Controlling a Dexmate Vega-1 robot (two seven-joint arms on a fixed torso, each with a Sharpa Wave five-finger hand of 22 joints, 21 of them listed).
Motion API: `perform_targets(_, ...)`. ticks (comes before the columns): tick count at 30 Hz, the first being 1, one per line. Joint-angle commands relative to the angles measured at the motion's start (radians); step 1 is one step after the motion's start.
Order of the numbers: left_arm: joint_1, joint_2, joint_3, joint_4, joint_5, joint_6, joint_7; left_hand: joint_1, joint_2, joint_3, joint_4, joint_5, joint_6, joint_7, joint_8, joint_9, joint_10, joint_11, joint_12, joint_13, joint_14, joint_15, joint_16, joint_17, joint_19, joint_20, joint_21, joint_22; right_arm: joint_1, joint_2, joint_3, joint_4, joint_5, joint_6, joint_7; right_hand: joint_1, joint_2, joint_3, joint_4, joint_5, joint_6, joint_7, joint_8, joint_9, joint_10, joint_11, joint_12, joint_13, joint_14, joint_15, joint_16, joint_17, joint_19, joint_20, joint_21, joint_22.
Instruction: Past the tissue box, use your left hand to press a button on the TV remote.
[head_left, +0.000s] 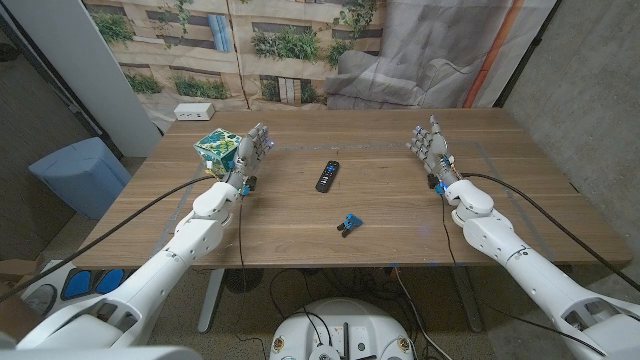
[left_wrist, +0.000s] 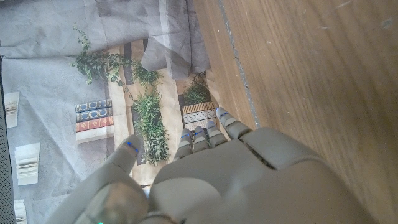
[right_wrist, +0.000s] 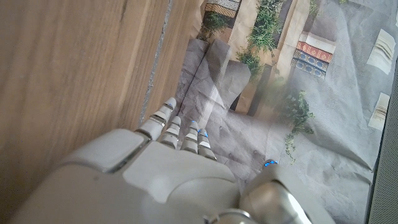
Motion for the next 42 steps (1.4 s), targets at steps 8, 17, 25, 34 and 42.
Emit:
perform_targets(8,0.003,0.03,0.015,-0.061,0.051,0.027,0.04,0.006,0.072,0.013,-0.01,0.004,0.009,-0.007,0.003,0.002,0.004,-0.011,0.004,0.005,0.004,-0.012,0.002,0.0,0.011,-0.036,0.003,0.005,-0.014,0.005,-0.006,-0.003,-0.03,0.028,-0.026,0.005,0.025,0.002,0.005,0.007,0.012,-0.001,0.0,0.002,0.007,0.0,0.008,0.002,-0.002,0.005,0.004,0.003,-0.001,-0.005,0.007,0.005)
perform_targets(17,0.032,0.064,0.03,-0.145,0.119,0.054,0.101,0.004,0.067,0.013,-0.015,0.002,0.016,-0.023,0.004,0.003,-0.003,-0.015,0.0,0.005,-0.006,-0.021,-0.003,0.002,0.01,-0.03,0.0,0.005,-0.012,-0.007,-0.009,0.002,-0.055,0.047,-0.027,0.005,0.027,0.004,0.003,0.007,0.017,0.003,-0.005,0.002,0.002,0.003,0.006,0.001,-0.009,-0.002,0.002,0.002,-0.009,-0.015,0.007,0.004)
perform_targets(25,0.045,0.114,0.05,-0.214,0.193,0.091,0.124,-0.013,0.056,0.002,-0.005,0.0,0.028,-0.041,0.005,0.003,-0.019,-0.021,-0.006,0.005,-0.026,-0.027,-0.005,0.007,0.0,-0.031,-0.006,0.006,-0.016,-0.01,-0.006,0.002,-0.074,0.063,-0.043,0.006,0.028,0.008,-0.001,0.006,0.025,0.004,-0.014,0.002,0.005,0.002,0.007,0.0,-0.009,-0.018,0.003,-0.001,-0.062,-0.04,-0.004,0.004)
perform_targets(34,0.059,0.188,0.06,-0.321,0.275,0.17,0.149,-0.02,0.054,-0.002,0.002,0.001,0.032,-0.057,0.004,0.003,-0.033,-0.021,-0.01,0.005,-0.041,-0.03,-0.006,0.009,-0.013,-0.031,-0.011,0.006,-0.024,-0.022,-0.001,-0.005,-0.065,0.058,-0.032,0.008,0.03,0.012,-0.003,0.006,0.024,0.01,-0.021,0.002,-0.007,0.001,0.002,-0.001,-0.006,-0.014,0.003,-0.004,-0.096,-0.051,-0.005,0.004)
perform_targets(42,0.052,0.241,0.084,-0.405,0.377,0.259,0.177,-0.028,0.037,-0.014,0.005,0.001,0.041,-0.102,0.002,0.002,-0.052,-0.025,-0.011,0.006,-0.069,-0.037,-0.009,0.009,-0.032,-0.029,-0.016,0.006,-0.009,-0.009,-0.004,0.034,-0.061,0.08,-0.01,0.006,0.031,0.013,-0.003,0.005,0.02,0.016,-0.026,0.002,-0.015,0.0,0.0,-0.001,-0.014,-0.011,0.001,-0.005,-0.108,-0.051,-0.003,0.004)
